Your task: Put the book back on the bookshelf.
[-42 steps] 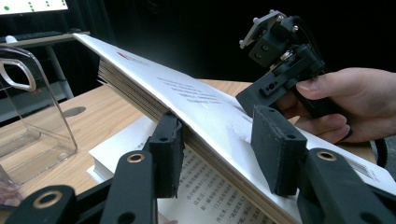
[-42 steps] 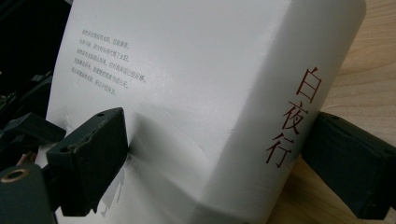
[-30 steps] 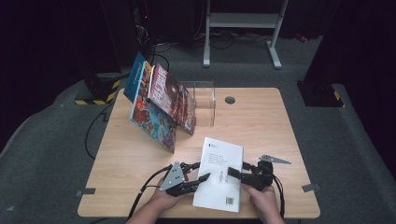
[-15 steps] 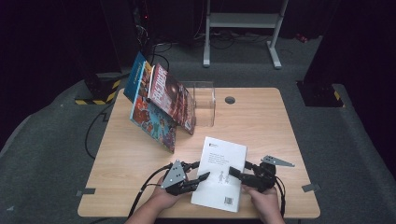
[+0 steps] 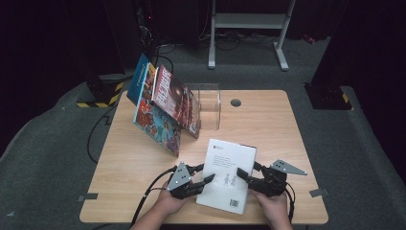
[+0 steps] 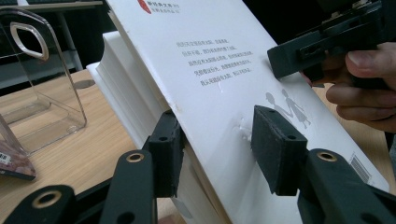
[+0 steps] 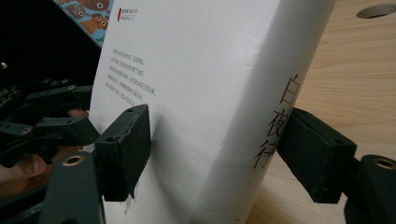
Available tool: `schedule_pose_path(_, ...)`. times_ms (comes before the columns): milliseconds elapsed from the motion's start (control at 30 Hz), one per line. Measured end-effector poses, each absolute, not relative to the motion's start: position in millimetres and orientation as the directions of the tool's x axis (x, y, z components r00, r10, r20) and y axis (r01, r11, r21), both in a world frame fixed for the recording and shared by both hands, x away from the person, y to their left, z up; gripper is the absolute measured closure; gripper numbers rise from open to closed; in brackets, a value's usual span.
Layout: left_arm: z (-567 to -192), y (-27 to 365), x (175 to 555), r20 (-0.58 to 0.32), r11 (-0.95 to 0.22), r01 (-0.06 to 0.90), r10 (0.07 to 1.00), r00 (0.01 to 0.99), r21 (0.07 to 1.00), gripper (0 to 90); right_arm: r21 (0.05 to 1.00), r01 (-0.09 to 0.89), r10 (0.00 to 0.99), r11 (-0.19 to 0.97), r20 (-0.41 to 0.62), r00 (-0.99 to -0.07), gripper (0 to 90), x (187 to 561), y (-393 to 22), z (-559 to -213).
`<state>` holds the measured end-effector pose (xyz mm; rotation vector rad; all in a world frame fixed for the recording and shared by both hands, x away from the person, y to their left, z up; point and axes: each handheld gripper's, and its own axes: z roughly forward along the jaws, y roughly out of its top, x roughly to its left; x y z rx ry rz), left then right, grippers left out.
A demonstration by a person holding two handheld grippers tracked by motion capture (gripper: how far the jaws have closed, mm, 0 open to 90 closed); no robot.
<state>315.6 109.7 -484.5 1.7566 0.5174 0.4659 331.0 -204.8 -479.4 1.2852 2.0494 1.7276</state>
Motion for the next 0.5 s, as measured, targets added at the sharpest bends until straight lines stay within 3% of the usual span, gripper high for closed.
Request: schedule_pose_path(500, -482.6, 105.6, 314.1, 0.053, -0.219, 0.108, 0.622, 0.781, 0.970, 53.0, 0.915, 0.402, 0.726, -0.033, 0.298, -0.619, 31.8, 322.5, -200.1, -469.4)
